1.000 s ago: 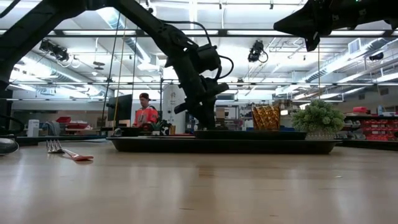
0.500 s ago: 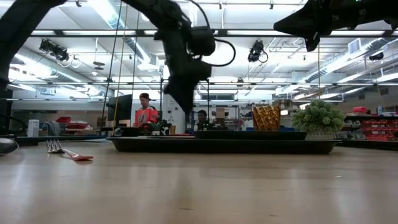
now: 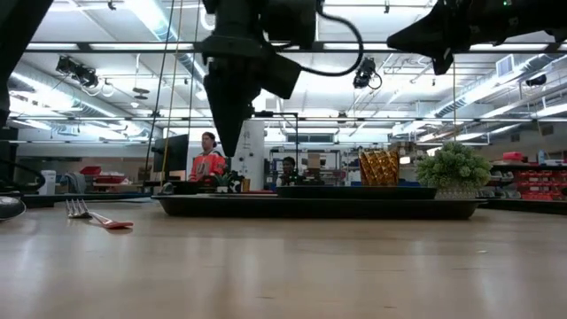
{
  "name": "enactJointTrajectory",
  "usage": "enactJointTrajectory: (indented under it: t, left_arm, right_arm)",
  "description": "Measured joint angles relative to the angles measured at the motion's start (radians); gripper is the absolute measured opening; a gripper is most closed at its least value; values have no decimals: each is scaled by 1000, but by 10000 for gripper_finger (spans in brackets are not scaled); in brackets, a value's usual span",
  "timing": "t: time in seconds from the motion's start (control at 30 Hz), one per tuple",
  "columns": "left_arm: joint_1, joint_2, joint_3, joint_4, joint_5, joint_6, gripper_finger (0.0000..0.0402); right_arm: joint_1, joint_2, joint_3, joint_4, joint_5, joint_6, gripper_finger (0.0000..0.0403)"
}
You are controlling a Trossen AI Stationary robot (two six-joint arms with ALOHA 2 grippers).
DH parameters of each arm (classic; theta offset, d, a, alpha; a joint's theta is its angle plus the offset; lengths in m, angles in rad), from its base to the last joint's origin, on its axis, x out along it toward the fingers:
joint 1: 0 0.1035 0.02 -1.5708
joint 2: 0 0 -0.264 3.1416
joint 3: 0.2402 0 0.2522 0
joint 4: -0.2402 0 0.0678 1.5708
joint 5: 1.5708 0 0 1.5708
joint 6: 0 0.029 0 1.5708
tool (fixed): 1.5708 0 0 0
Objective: Pick and place plate/cup/fork/spoon on tray
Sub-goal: Put the orange fork on the black tray
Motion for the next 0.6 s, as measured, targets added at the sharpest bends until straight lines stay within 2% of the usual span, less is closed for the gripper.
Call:
enactJointTrajectory:
  t: [0.13, 0.4, 0.5, 0.6]
  left_arm:
    - [-106, 0, 0, -4, -166, -133, 107]
    - [-289, 0, 0, -53, -479, -531, 107]
    - [-325, 0, -5, -109, -544, -688, 105]
    - [-342, -7, -55, -105, -549, -838, 92]
  right_arm:
    - [29, 35, 0, 2, 3, -11, 9]
    - [88, 93, 0, 44, 2, -106, 9]
    - [89, 97, 0, 48, 2, -153, 9]
    - [88, 95, 0, 46, 2, -203, 9]
